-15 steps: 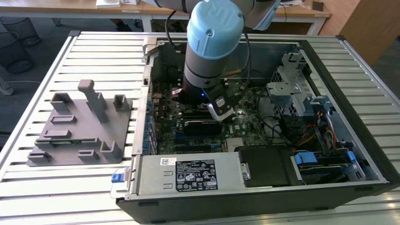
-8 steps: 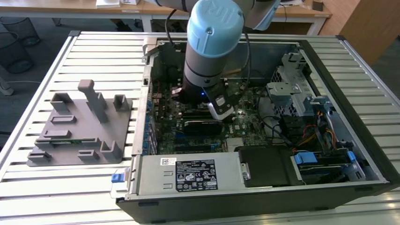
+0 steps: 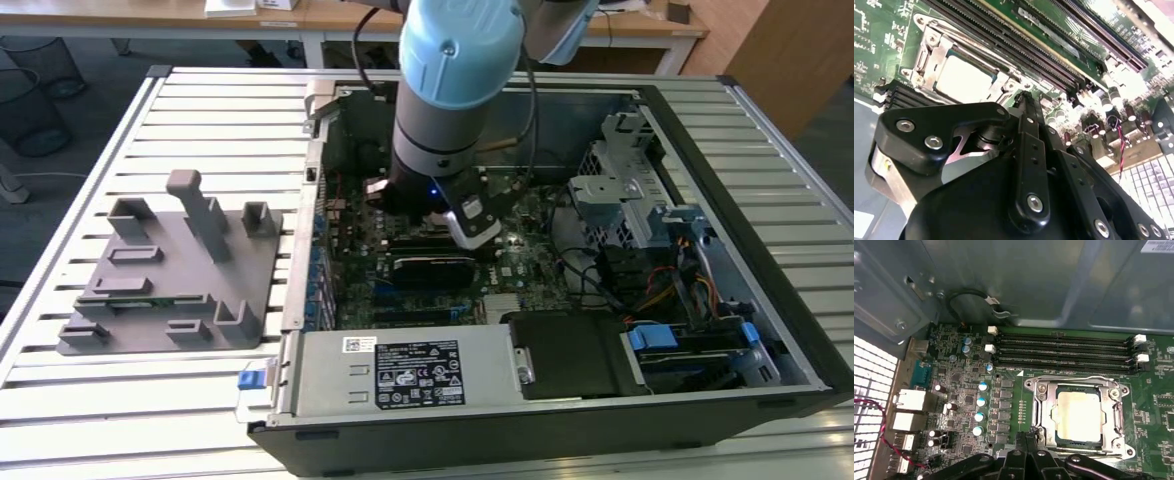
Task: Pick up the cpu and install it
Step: 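Install the second cpu locking lever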
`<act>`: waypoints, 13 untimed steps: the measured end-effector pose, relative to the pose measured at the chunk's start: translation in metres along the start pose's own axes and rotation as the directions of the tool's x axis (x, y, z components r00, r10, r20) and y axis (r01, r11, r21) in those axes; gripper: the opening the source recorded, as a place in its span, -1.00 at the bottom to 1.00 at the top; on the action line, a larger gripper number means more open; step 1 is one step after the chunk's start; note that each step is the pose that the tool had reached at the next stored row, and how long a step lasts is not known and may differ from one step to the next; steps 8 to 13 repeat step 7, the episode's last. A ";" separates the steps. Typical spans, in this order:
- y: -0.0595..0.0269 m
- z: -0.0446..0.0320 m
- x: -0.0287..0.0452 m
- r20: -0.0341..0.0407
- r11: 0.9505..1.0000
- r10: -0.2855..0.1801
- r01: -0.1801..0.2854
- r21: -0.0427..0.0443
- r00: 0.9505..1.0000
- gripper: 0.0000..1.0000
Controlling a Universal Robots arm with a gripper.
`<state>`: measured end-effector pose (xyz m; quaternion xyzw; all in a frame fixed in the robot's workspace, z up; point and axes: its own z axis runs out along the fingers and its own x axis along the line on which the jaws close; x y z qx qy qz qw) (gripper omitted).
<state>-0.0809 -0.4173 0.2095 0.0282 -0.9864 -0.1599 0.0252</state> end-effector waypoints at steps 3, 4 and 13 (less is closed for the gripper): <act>0.0014 -0.0041 0.0002 0.000 1.000 0.000 0.000 0.000 1.000 -0.76; 0.0020 -0.0057 0.0002 0.000 1.000 0.000 0.000 0.000 1.000 -0.76; 0.0035 -0.0103 0.0004 0.000 1.000 0.000 0.000 0.000 1.000 -0.76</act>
